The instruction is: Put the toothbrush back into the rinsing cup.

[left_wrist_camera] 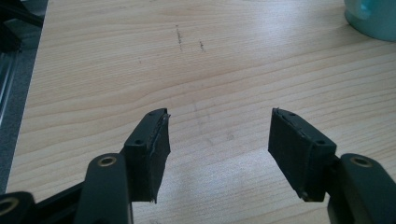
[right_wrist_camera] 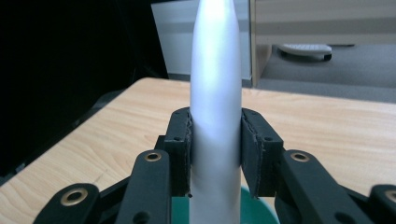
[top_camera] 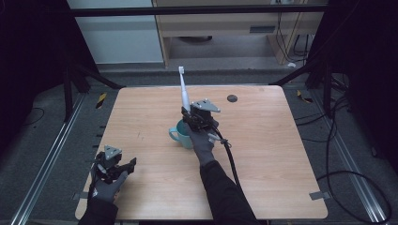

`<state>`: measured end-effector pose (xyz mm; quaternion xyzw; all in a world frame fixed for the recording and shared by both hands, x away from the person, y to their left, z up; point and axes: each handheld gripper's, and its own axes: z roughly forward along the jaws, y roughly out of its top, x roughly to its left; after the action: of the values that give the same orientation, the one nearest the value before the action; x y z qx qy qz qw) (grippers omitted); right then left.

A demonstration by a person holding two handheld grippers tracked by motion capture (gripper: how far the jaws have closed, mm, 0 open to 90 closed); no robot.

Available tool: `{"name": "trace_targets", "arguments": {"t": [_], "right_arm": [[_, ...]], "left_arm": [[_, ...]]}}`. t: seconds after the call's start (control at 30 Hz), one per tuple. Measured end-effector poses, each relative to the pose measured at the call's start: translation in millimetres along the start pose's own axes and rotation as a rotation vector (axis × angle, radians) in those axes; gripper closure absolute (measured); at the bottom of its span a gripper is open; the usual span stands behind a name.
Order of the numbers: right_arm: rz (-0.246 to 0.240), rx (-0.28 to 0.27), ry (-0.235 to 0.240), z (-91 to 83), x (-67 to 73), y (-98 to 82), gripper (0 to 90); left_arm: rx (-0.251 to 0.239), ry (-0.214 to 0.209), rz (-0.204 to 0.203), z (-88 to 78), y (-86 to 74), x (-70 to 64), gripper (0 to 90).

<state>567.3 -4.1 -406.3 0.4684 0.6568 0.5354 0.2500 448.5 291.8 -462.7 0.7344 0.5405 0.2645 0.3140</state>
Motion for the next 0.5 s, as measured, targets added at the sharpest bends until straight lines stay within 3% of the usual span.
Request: {"name": "trace_targets", "arguments": {"t": [0.5], "right_arm": [[-0.005, 0.092, -0.017, 11.3, -1.0, -25.3, 65.9]], "left_arm": [[0.003, -0.001, 0.004, 0.6, 0.1, -0.2, 37.8]]}}
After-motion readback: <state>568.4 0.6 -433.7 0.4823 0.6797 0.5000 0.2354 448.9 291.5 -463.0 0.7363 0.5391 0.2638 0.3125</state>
